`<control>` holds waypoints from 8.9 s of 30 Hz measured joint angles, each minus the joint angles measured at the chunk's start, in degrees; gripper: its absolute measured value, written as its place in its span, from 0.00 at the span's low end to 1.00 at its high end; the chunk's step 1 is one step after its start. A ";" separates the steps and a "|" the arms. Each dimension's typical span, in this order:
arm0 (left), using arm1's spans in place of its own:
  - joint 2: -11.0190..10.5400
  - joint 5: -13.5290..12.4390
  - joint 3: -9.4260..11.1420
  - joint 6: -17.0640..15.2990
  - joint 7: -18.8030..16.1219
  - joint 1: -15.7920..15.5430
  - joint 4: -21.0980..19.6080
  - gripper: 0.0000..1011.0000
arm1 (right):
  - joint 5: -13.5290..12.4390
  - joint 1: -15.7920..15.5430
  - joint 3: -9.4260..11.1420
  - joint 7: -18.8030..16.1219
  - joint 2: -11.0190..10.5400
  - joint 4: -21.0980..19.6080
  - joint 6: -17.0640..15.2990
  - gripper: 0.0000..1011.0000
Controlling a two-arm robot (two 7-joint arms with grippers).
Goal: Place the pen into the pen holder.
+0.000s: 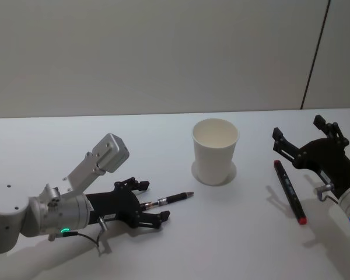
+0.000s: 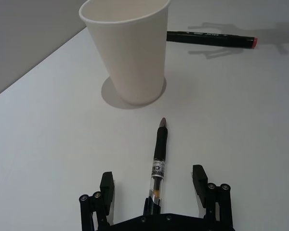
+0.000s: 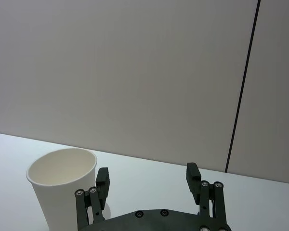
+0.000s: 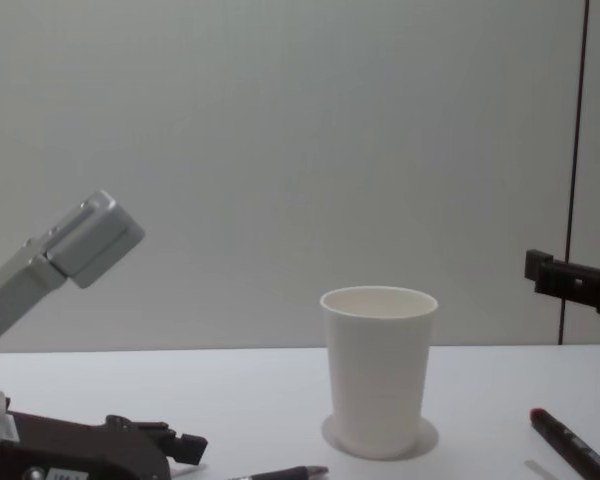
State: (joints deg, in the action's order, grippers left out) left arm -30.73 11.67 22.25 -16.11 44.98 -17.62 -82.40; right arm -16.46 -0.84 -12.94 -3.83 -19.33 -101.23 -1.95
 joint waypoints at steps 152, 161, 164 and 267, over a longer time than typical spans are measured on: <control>-3.83 17.15 -1.86 3.94 -6.98 1.97 -3.12 0.14 | 0.00 0.00 0.00 0.00 0.00 0.00 0.00 0.99; -4.57 20.92 -2.77 7.31 -11.08 3.32 -4.60 0.14 | 0.00 0.00 0.00 0.00 0.00 0.00 0.00 0.99; -4.79 22.00 -3.00 8.64 -12.85 3.94 -5.15 0.14 | 0.00 0.00 0.00 0.00 0.00 0.00 0.00 0.99; 3.43 25.13 3.30 17.72 0.92 3.55 -9.70 0.14 | -1.50 -0.06 0.14 -2.28 -0.18 -0.40 -0.09 0.99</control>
State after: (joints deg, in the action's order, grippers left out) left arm -27.30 36.80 25.55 1.60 45.90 -14.07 -92.11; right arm -17.97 -0.90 -12.80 -6.10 -19.51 -101.63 -2.03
